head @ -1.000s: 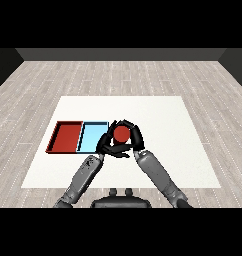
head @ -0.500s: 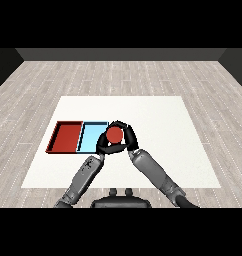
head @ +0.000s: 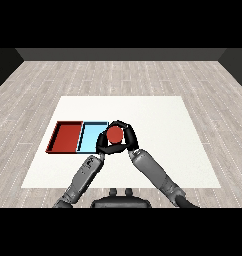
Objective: Pick the red can and put it in the red box
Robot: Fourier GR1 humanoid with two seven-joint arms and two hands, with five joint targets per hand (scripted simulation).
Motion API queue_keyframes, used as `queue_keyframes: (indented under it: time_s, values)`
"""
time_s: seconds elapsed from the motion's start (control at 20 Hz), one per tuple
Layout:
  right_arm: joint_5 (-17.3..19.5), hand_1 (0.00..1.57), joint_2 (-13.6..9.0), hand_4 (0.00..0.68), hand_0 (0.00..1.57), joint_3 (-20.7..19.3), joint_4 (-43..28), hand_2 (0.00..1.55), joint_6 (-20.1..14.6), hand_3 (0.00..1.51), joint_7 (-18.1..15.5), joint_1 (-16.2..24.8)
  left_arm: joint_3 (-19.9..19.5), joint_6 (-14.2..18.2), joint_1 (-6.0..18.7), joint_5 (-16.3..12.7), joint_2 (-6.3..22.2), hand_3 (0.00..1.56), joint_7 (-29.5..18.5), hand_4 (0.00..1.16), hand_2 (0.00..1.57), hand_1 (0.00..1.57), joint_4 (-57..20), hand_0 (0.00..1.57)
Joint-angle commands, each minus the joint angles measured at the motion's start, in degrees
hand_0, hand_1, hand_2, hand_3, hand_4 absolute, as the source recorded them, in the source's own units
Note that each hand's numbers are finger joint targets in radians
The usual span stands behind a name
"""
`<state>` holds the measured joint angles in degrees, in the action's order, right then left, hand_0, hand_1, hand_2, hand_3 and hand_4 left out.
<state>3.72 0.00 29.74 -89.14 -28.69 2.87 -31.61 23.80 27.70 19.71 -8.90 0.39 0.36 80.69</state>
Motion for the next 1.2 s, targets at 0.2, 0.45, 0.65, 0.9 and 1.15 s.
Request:
queue_keyframes:
  time_s: [0.2, 0.45, 0.65, 0.9, 1.15]
  values:
    - [-0.92, 1.09, 0.0, 0.0, 1.09, 1.29, -0.64, 1.09, -4.47, 0.97, 3.15, -1.04, -2.04, 0.11, 2.93, -0.89, -0.37, 1.46, -3.66, 0.95, 1.54, 1.57, -0.16, 1.57]
    - [3.64, 0.0, 0.0, 0.0, 0.0, 0.34, -0.45, 0.0, -0.29, 0.0, 4.77, 1.65, -1.42, -0.1, -0.78, -0.7, -0.38, 1.49, -3.98, 1.04, 1.55, 1.57, 3.0, 1.57]
    - [4.79, 0.0, -0.99, 0.0, 0.0, -1.51, -1.11, 0.0, 3.95, 0.0, 5.31, 2.78, -1.52, -1.89, -4.4, 2.44, 0.05, 1.49, -5.13, 1.12, 1.57, 1.57, 5.89, 1.57]
    - [5.91, 0.0, -1.99, 0.0, 0.0, -1.66, -11.26, 0.0, 3.08, 0.0, 5.75, 8.72, -3.32, -1.6, -2.32, 3.97, 0.21, 1.5, -5.67, 1.14, 1.57, 1.57, 1.69, 1.57]
    - [2.37, 0.0, -0.77, 0.0, 0.0, -6.52, -12.37, 0.0, 5.07, 0.0, 2.15, 11.9, -4.87, -0.92, -1.94, 6.1, 0.86, 1.5, -2.58, 1.13, 1.57, 1.57, 3.09, 1.57]
